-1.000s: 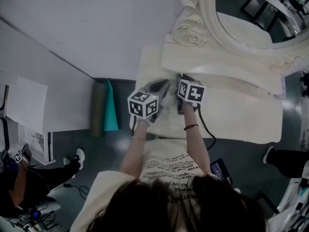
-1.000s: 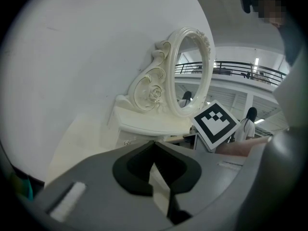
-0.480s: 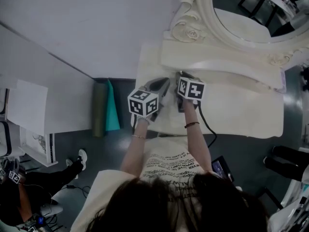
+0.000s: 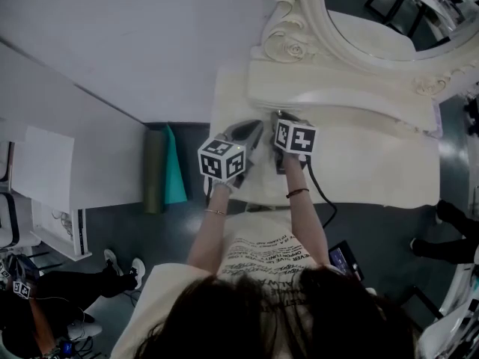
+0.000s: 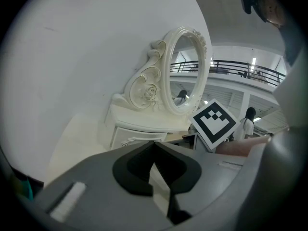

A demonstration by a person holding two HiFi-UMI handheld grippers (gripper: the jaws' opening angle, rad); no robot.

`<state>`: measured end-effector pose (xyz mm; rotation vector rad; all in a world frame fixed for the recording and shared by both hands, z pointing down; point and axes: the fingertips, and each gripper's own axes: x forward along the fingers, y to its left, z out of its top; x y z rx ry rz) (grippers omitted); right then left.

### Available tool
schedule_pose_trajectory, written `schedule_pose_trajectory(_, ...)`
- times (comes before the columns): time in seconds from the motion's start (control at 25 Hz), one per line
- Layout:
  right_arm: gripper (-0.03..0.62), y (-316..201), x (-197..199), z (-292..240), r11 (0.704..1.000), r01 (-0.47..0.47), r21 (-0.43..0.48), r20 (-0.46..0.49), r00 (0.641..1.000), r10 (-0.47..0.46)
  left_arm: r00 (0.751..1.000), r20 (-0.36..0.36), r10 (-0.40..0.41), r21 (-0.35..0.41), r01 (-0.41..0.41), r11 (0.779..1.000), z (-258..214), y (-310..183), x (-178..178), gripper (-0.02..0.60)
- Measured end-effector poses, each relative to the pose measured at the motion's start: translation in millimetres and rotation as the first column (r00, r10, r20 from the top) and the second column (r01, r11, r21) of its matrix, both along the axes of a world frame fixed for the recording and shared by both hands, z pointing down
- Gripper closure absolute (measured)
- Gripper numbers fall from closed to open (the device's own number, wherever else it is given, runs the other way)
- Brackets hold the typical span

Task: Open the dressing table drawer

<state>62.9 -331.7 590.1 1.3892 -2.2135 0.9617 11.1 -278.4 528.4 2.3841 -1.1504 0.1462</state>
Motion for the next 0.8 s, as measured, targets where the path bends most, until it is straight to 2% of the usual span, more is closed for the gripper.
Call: schedule_pose_trajectory(0.8, 0.494, 23.0, 2.4, 2.2, 1.0, -0.011, -0.012, -0.005, 1.0, 0.011, 1.0, -0.005, 0.027, 0.006, -0.027, 1.0, -2.4, 19.2, 2.6, 0.584)
